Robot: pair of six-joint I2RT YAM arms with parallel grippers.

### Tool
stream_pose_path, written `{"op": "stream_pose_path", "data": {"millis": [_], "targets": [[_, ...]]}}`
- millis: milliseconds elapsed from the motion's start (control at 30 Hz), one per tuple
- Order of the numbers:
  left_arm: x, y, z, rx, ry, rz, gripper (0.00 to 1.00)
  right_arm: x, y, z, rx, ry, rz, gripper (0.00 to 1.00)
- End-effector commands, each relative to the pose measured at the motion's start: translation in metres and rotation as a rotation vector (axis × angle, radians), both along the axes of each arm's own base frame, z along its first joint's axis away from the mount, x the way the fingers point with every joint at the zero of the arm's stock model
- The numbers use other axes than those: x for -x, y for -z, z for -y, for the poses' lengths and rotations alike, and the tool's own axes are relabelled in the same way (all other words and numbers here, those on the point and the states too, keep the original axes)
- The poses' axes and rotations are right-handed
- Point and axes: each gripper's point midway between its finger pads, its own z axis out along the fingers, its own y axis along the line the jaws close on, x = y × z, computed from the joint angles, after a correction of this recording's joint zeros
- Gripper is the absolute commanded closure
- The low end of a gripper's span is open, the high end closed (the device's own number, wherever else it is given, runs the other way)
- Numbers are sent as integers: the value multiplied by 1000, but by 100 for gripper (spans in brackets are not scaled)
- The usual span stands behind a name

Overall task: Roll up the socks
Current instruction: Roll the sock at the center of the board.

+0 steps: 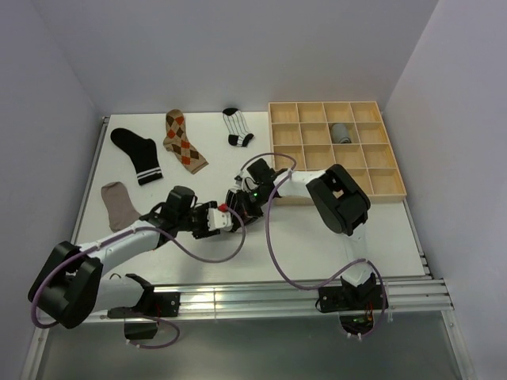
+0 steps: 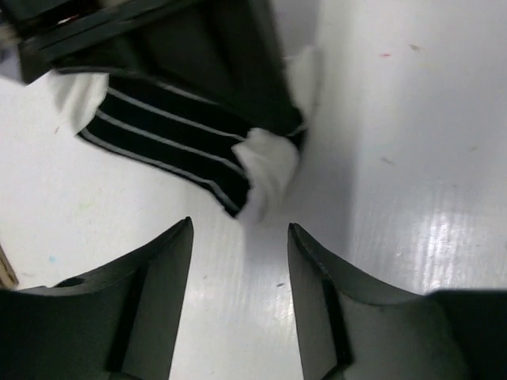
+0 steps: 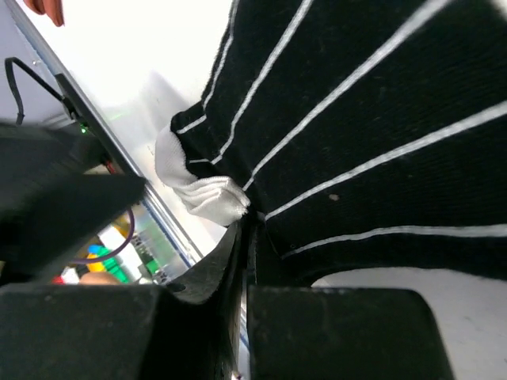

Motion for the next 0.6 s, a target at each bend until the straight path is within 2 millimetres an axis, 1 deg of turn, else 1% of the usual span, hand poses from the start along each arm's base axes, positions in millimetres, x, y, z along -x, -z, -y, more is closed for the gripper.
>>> {"op": "stream_pose_path", "data": {"millis": [0,33,67,100,167,233,267,333,367,433,467,500,567], "targets": [[-2,-9,15,-9,92,185,43,-2,9,9,52,-10,-34,100],[1,-3,14,-31,95,188,40,-3,9,9,51,-11,-37,100],[6,0,20,-37,119,189,32,-4,8,7,46,-15,-39,100],[6,4,23,-43,124,190,29,-4,11,8,48,-15,-46,100],[8,8,28,-55,136,197,31,-7,12,9,57,-11,-43,100],[7,5,34,-35,139,221,30,-7,14,9,56,-13,-47,100],[6,6,36,-36,136,223,31,-7,14,9,55,-13,-50,100],[1,2,42,-21,125,238,33,-9,15,10,62,-11,-46,100],[1,7,43,-33,124,225,36,-9,15,10,59,-12,-47,100],[-4,8,46,-38,119,221,42,-10,15,10,60,-14,-46,100],[-5,14,46,-52,118,209,48,-9,16,11,64,-14,-47,100],[-6,16,45,-66,125,221,49,-9,15,12,63,-14,-44,100],[-5,15,46,-62,143,242,50,-9,16,13,63,-15,-47,100]]}}
